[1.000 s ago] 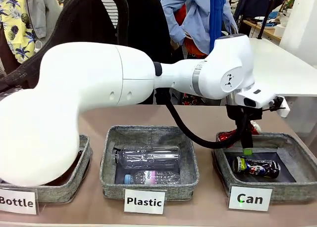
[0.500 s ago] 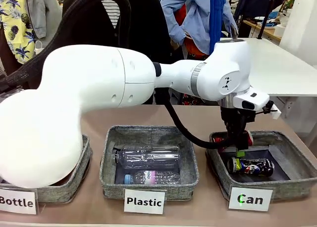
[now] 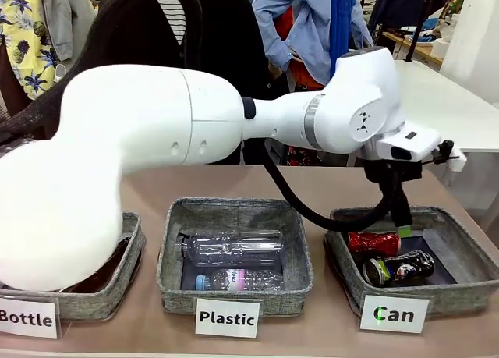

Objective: Sort the can waste into the basket.
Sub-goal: Pick up the can waste from the table and place it in the right Fabric basket.

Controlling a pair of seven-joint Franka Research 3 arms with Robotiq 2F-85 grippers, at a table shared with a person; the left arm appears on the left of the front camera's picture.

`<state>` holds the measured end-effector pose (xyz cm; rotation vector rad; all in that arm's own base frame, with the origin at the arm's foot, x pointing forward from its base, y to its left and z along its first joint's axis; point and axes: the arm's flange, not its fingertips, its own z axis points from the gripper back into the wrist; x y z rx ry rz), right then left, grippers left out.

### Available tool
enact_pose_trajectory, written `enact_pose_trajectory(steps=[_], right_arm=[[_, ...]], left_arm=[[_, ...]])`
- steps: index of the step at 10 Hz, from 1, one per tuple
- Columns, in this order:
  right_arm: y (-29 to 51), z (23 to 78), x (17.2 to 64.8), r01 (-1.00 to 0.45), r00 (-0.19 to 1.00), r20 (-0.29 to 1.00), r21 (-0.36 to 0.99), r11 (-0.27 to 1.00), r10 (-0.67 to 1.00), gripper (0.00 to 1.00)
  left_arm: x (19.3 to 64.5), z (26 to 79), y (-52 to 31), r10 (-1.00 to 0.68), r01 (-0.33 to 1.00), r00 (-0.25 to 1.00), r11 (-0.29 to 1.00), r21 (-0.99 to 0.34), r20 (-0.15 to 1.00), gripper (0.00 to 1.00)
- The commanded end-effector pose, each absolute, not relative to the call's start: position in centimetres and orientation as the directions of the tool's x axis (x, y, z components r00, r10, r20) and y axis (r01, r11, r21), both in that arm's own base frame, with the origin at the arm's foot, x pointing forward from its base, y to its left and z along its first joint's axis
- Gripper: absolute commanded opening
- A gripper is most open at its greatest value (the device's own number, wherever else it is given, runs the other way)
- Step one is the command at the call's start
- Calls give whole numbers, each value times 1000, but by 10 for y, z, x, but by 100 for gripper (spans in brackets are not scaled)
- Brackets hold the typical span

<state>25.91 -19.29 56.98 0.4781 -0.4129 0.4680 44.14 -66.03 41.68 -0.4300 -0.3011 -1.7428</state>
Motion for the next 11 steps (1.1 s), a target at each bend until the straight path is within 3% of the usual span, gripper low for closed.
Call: enact_pose_trajectory(steps=[1, 5, 8, 9, 11], right_arm=[[-193, 570, 259, -515, 815, 478, 339, 788, 328, 100], [-103, 588, 317, -374, 899, 417, 581, 723, 130, 100], [-19, 592, 350, -232, 948, 317, 722, 652, -14, 100], [9, 585, 353, -237, 953, 304, 739, 631, 2, 100], [59, 558, 361, -226, 965, 261, 817, 530, 9, 100]], left_arm=[[424, 442, -626, -844, 962, -185, -260, -81, 504, 100], [404, 539, -502, -781, 933, -80, -276, -229, 619, 100], [411, 574, -377, -570, 878, 428, 79, -471, 702, 100], [416, 576, -333, -454, 840, 529, 160, -519, 717, 100], [414, 564, -237, -290, 742, 667, 180, -646, 686, 100]])
